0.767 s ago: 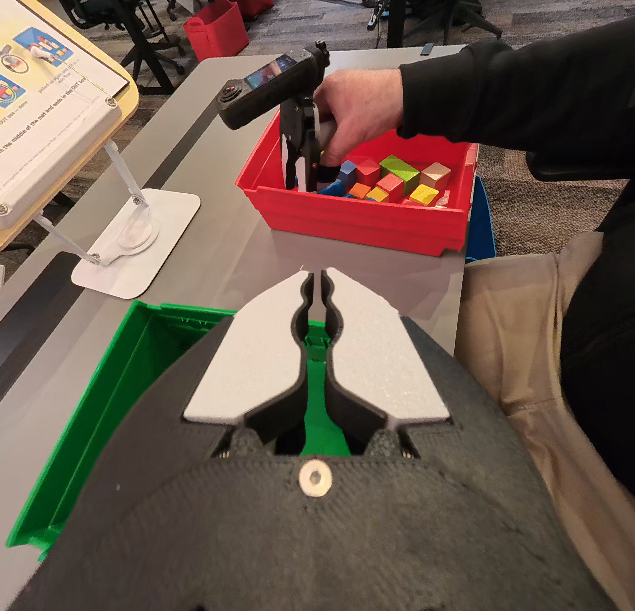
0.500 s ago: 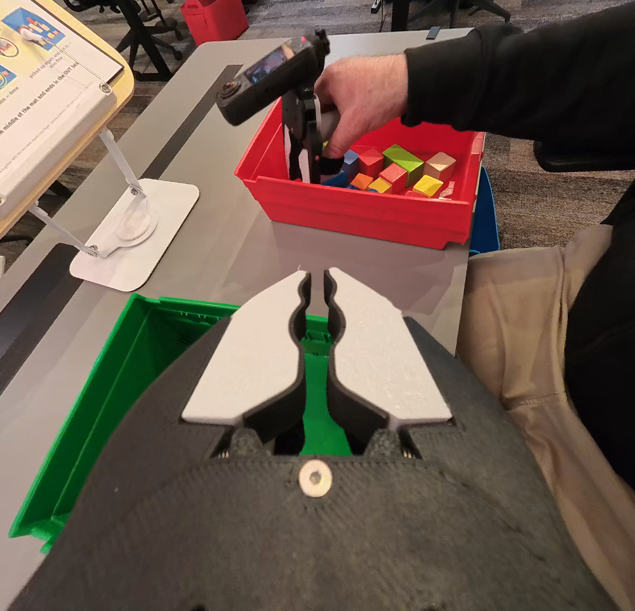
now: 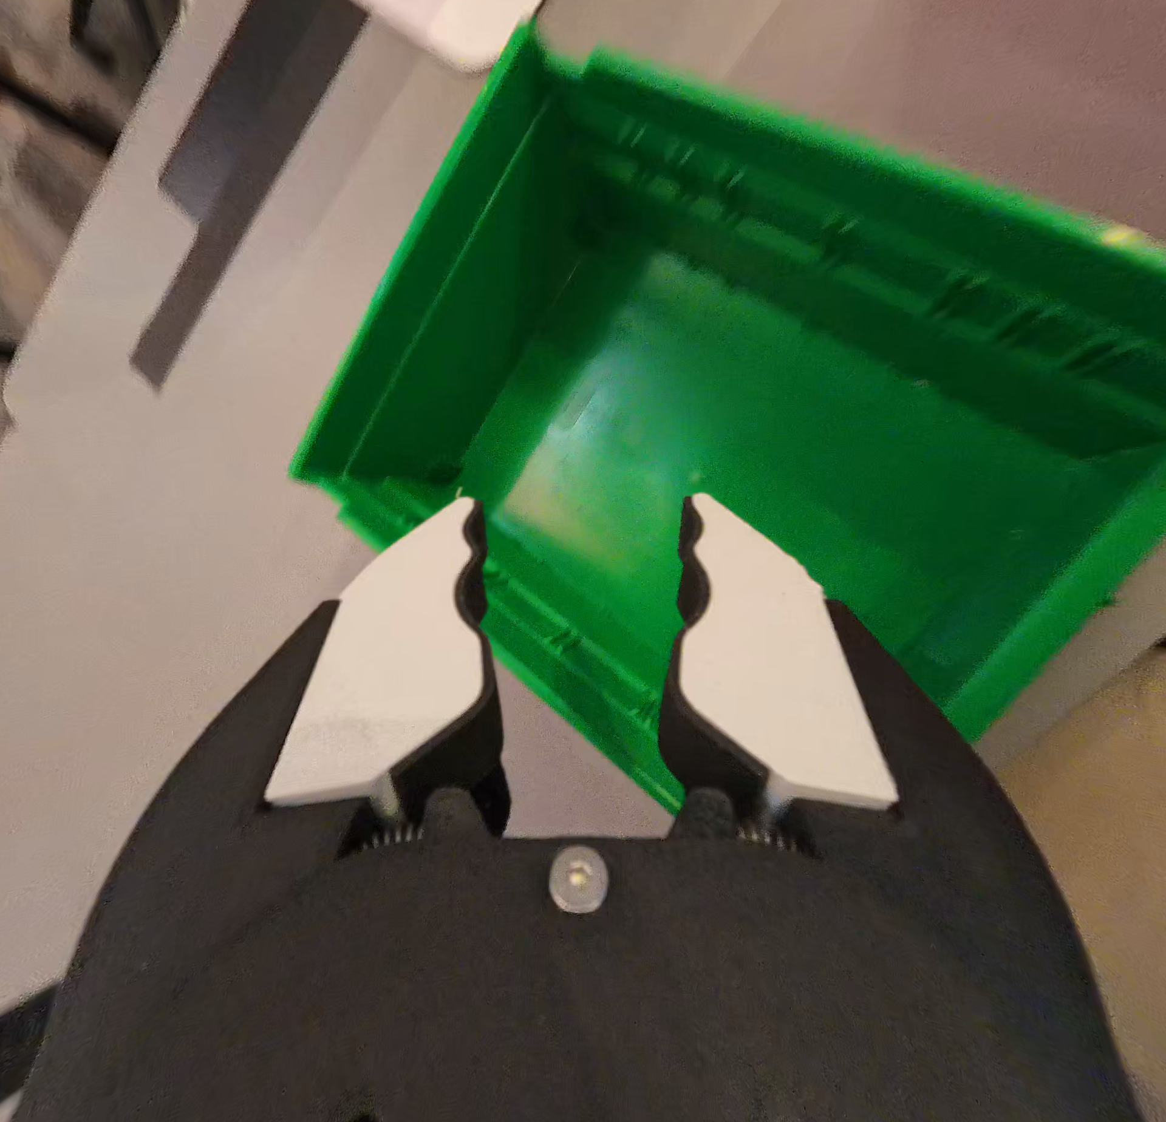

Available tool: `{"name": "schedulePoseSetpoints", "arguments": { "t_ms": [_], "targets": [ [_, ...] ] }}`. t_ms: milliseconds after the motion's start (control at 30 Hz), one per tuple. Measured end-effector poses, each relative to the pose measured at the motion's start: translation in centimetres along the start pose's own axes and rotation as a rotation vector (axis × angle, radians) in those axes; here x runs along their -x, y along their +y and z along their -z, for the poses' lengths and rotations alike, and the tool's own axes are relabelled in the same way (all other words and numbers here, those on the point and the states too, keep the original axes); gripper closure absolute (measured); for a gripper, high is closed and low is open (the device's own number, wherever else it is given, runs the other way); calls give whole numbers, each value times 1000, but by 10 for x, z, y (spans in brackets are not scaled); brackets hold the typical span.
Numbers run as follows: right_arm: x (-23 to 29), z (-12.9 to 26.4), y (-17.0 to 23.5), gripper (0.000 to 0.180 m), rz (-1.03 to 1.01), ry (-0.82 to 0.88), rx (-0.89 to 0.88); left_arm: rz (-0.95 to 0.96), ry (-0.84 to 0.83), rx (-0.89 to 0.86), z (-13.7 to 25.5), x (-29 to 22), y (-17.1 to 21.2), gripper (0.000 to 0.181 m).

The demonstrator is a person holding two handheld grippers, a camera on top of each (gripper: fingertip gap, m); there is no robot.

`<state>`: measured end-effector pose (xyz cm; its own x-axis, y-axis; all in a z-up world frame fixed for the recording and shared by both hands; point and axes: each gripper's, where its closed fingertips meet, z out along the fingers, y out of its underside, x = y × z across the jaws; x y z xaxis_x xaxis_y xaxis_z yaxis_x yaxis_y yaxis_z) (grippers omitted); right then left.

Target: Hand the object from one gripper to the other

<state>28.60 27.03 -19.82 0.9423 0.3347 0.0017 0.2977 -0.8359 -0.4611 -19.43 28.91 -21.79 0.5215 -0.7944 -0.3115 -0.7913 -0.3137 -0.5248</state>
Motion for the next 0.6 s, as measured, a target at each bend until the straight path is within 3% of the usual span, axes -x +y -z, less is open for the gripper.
{"name": "schedulePoseSetpoints", "arguments": {
  "t_ms": [33,167,267,400,600],
  "targets": [
    [-8,-1,12,104,-31,-3,38,38,-12,36,-6,7,12,119],
    [-14,-19,56,102,-101,-96,210,211,-12,164,-29,22,52,104],
    [-4,-38,77,112,-108,-172,320,285,-38,135,-29,32,52,114],
    [8,-55,85,120,-93,-225,381,325,-176,190,-23,59,68,105],
    [13,-69,92,139,-85,-242,422,487,36,170,-34,39,73,124]
  ]
}}
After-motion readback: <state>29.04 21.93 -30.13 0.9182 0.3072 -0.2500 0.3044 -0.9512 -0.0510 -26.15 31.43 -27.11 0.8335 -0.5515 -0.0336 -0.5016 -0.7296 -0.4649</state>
